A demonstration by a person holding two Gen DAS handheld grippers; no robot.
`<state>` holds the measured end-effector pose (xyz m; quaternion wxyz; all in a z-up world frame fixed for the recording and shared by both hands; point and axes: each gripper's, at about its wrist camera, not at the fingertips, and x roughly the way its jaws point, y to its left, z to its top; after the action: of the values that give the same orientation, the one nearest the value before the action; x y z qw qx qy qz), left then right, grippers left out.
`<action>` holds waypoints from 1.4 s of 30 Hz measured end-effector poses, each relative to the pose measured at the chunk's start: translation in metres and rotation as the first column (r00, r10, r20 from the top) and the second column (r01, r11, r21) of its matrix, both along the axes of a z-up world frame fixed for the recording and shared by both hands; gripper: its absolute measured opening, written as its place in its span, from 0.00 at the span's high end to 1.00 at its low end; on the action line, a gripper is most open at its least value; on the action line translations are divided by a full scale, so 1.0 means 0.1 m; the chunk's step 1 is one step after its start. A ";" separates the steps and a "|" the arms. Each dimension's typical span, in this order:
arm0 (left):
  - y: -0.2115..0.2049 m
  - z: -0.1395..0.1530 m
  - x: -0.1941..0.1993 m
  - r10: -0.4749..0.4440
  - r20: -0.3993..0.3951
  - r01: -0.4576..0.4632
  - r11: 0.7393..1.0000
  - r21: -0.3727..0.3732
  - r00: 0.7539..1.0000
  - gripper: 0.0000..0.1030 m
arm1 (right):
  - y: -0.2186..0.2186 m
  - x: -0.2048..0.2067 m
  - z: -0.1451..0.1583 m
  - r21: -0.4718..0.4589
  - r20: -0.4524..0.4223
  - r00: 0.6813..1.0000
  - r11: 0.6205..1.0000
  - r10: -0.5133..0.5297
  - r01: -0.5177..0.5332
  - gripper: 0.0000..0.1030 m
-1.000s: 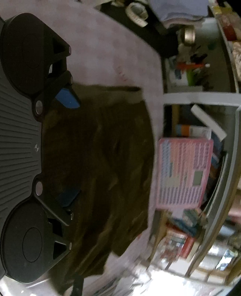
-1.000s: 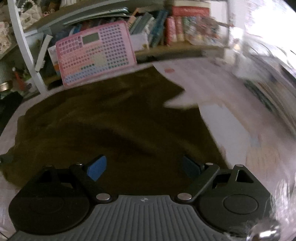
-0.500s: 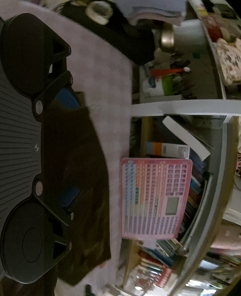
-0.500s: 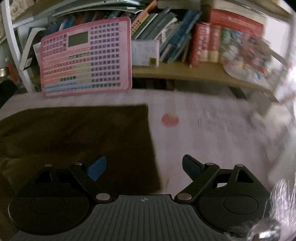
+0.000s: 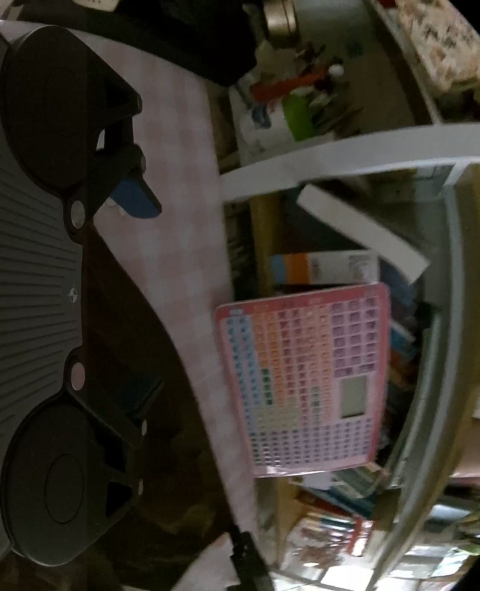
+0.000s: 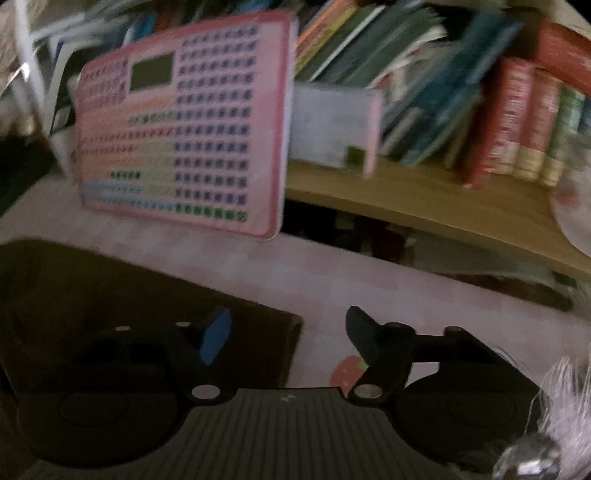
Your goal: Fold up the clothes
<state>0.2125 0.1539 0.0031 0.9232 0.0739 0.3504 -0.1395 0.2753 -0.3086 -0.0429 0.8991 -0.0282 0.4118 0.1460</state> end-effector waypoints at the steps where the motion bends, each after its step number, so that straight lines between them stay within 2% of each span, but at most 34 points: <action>1: 0.00 -0.04 0.04 -0.002 -0.015 0.002 1.000 0.017 1.000 0.18 | 0.02 0.03 -0.04 -0.015 -0.007 1.000 1.000 0.015 -0.015 0.40; 3: 0.02 -0.11 0.11 0.002 -0.037 0.000 0.999 0.040 0.999 0.22 | 0.05 0.08 -0.12 -0.034 -0.018 0.999 0.999 0.037 -0.038 0.41; 6: 0.05 -0.20 0.22 -0.007 -0.074 0.010 0.999 0.047 0.997 0.22 | 0.07 0.11 -0.21 -0.047 -0.024 0.997 0.996 0.070 -0.071 0.48; 10: 0.05 -0.35 0.37 -0.059 -0.153 0.069 0.996 0.063 0.986 0.24 | 0.08 0.13 -0.24 -0.043 -0.015 0.994 0.993 0.106 -0.107 0.58; 11: 0.05 -0.39 0.40 -0.073 -0.178 0.087 0.993 0.073 0.981 0.30 | 0.08 0.13 -0.24 -0.041 -0.015 0.994 0.993 0.111 -0.112 0.63; 12: 0.04 -0.44 0.42 -0.086 -0.205 0.106 0.990 0.089 0.975 0.41 | 0.08 0.14 -0.24 -0.039 -0.015 0.993 0.992 0.116 -0.117 0.66; 14: 0.04 -0.51 0.48 -0.106 -0.248 0.137 0.984 0.110 0.963 0.51 | 0.09 0.14 -0.23 -0.035 -0.015 0.992 0.991 0.127 -0.127 0.79; 16: 0.05 -0.49 0.53 -0.109 -0.253 0.139 0.985 0.103 0.961 0.67 | 0.10 0.14 -0.22 -0.038 -0.022 0.994 0.993 0.107 -0.108 0.84; 17: 0.06 -0.48 0.56 -0.111 -0.256 0.140 0.985 0.099 0.960 0.88 | 0.14 0.13 -0.17 -0.054 0.007 0.996 0.995 0.089 -0.088 0.86; 18: 0.07 -0.46 0.58 -0.106 -0.236 0.132 0.986 0.100 0.966 0.92 | 0.17 0.12 -0.12 -0.069 0.036 0.997 0.995 0.071 -0.068 0.87; 21: 0.07 -0.27 0.60 -0.049 -0.090 0.058 0.994 0.093 0.995 0.95 | 0.27 0.10 0.02 -0.112 0.125 0.992 0.994 0.019 -0.005 0.90; 23: 0.11 -0.17 0.60 -0.023 -0.039 0.025 0.997 0.066 0.999 0.95 | 0.34 0.06 0.15 -0.127 0.176 0.984 0.992 -0.005 0.028 0.90; 27: 0.12 0.01 0.42 -0.075 0.025 0.073 0.996 0.059 0.997 0.95 | 0.33 -0.12 0.39 -0.110 0.222 0.973 0.990 -0.060 0.087 0.91; 31: 0.12 0.29 0.12 -0.141 0.127 0.139 0.990 0.027 0.982 0.95 | 0.38 -0.78 0.70 -0.076 0.298 0.944 0.982 -0.141 0.171 0.91; 36: 0.19 0.60 -0.44 -0.206 0.248 0.219 0.975 -0.025 0.947 0.95 | 0.44 -1.60 1.08 -0.023 0.385 0.891 0.963 -0.241 0.270 0.91; 38: 0.23 0.64 -0.71 -0.235 0.264 0.251 0.967 -0.029 0.935 0.95 | 0.46 -1.93 1.23 0.000 0.418 0.864 0.951 -0.280 0.308 0.91; 40: 0.26 0.62 -0.99 -0.264 0.260 0.279 0.960 -0.023 0.929 0.95 | 0.48 -2.37 1.25 0.020 0.413 0.854 0.941 -0.316 0.339 0.91; 42: 0.30 0.51 -1.23 -0.279 0.229 0.291 0.956 -0.021 0.933 0.95 | 0.53 -2.78 1.16 0.037 0.382 0.855 0.931 -0.349 0.364 0.91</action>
<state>0.0898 0.1842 0.0545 0.9283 0.1138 0.2260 -0.2723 -0.0030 -0.2557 0.0730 0.9726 0.0040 0.2292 -0.0388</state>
